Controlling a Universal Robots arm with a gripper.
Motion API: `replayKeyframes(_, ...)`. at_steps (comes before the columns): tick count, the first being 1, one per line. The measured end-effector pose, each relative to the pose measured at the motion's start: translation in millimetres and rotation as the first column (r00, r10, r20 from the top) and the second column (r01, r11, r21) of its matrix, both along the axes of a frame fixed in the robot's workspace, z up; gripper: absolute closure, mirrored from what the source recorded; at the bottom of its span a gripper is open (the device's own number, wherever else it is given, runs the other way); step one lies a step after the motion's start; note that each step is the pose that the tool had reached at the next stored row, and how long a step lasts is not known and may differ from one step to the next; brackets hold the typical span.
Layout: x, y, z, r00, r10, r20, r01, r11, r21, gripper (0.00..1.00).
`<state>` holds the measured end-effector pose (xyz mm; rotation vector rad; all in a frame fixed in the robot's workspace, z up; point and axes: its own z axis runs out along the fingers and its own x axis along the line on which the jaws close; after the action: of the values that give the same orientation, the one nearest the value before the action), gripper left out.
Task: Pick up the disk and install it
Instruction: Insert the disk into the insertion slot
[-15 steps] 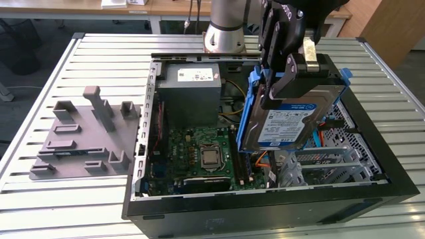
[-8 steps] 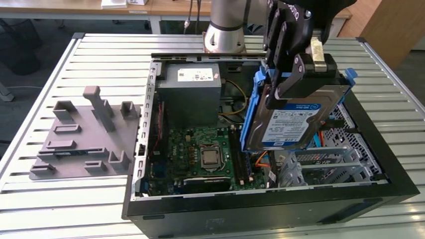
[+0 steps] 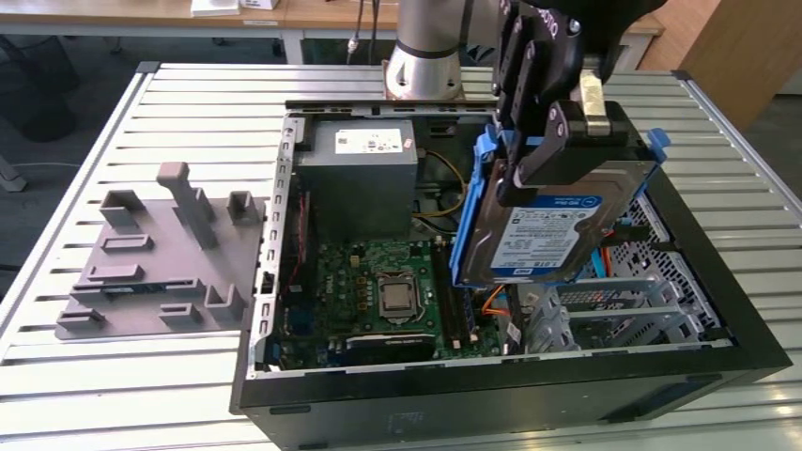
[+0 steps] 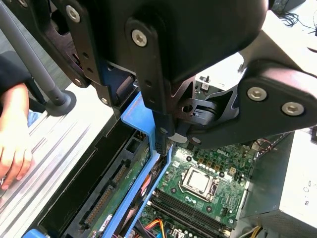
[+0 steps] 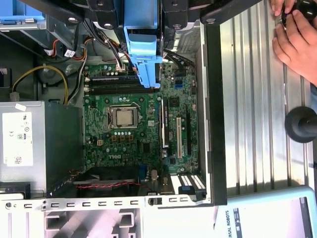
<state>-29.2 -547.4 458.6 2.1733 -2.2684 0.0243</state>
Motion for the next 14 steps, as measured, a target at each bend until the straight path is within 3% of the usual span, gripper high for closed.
replayKeyframes(14, -5.5, 0.0, 0.0, 1.0, 0.0, 0.0, 0.0, 1.0, 0.0, 0.64)
